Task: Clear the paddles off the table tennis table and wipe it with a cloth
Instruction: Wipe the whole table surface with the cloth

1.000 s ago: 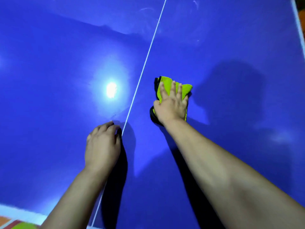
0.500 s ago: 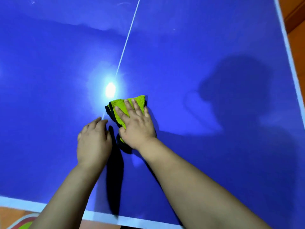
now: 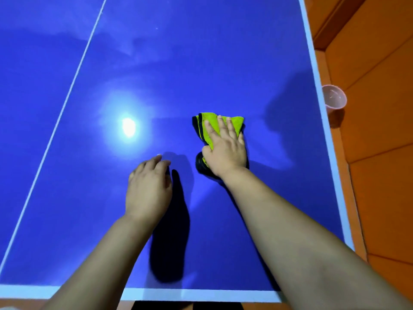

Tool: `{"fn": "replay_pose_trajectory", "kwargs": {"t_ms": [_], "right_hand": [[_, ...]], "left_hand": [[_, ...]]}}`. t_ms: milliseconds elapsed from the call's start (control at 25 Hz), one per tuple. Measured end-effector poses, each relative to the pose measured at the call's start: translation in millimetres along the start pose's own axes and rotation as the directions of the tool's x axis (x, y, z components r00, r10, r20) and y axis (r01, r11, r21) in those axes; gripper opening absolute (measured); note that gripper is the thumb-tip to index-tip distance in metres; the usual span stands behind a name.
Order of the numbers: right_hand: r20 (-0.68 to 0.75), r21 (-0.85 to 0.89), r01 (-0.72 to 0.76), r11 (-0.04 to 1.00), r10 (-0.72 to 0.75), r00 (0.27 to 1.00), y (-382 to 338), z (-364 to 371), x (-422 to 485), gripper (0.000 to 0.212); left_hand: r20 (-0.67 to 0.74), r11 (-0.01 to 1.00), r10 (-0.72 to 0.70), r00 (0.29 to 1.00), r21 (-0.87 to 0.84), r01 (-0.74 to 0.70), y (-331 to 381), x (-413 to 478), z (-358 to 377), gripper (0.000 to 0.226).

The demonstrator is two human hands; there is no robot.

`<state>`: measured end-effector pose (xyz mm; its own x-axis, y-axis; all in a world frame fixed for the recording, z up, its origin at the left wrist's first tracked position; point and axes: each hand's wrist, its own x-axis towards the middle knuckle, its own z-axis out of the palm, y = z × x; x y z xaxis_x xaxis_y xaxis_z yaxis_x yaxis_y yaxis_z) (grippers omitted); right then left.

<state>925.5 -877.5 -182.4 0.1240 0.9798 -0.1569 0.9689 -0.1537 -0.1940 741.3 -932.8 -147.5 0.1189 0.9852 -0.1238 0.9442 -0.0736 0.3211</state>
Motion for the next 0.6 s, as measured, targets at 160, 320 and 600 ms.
{"fn": "replay_pose_trajectory", "kwargs": {"t_ms": [160,320,600], "right_hand": [[-0.02,0.003,-0.111,0.994,0.111,0.994,97,-16,-11,0.068],[-0.036,0.032,-0.239,0.97,0.24,0.97,171,-28,-34,0.068],[-0.07,0.08,-0.534,0.842,0.539,0.84,185,-21,-106,0.067]], "left_hand": [[0.02,0.999,0.047,0.999,-0.012,-0.047,66,-15,27,0.033],[0.045,0.994,0.111,0.993,-0.013,-0.11,109,-32,46,0.032],[0.046,0.993,0.102,0.994,-0.061,-0.099,80,-59,40,0.032]]}}
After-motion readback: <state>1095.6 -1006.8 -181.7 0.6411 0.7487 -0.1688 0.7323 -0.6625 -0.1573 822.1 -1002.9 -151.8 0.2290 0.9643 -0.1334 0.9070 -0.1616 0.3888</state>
